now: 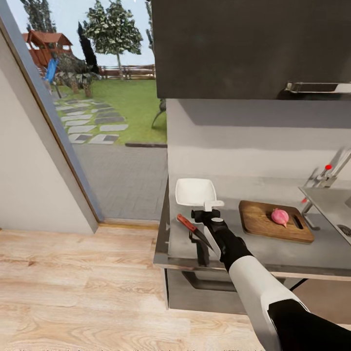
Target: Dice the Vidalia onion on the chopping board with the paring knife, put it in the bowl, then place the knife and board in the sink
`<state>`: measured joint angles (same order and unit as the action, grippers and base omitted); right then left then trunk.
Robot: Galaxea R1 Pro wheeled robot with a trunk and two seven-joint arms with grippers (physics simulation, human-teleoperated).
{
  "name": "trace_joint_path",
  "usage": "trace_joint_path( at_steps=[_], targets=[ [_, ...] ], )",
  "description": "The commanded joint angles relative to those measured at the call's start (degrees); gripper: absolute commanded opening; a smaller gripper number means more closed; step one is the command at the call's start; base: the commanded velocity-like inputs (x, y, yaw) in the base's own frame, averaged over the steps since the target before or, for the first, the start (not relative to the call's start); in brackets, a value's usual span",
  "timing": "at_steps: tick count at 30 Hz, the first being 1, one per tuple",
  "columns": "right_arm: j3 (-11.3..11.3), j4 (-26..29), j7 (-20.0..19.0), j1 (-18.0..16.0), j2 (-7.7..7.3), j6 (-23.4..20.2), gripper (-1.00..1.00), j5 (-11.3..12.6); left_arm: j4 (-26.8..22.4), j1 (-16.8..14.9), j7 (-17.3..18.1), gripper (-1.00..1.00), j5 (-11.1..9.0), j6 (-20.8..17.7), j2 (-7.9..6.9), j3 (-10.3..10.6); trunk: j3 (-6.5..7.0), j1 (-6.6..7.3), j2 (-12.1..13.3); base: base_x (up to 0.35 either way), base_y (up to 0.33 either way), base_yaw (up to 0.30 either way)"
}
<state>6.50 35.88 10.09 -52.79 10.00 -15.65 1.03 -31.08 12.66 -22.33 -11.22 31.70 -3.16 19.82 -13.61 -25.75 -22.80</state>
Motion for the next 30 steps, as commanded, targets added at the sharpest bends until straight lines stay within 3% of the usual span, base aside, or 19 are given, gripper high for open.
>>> trace_joint_path(
  at_steps=[1,30],
  targets=[
    [0.2,0.1,0.4,0.0,0.0,-0.4,1.0,0.1,-0.1,0.0,-0.4,1.0,-0.6,0.1,-0.09,0.5,-0.19,-0.03,-0.1,0.0,0.0,0.0],
    [0.2,0.1,0.4,-0.1,0.0,-0.4,1.0,0.1,-0.1,0.0,-0.4,1.0,-0.6,0.1,-0.09,0.5,-2.77,-0.03,-0.1,0.025,0.023,0.0]
  ],
)
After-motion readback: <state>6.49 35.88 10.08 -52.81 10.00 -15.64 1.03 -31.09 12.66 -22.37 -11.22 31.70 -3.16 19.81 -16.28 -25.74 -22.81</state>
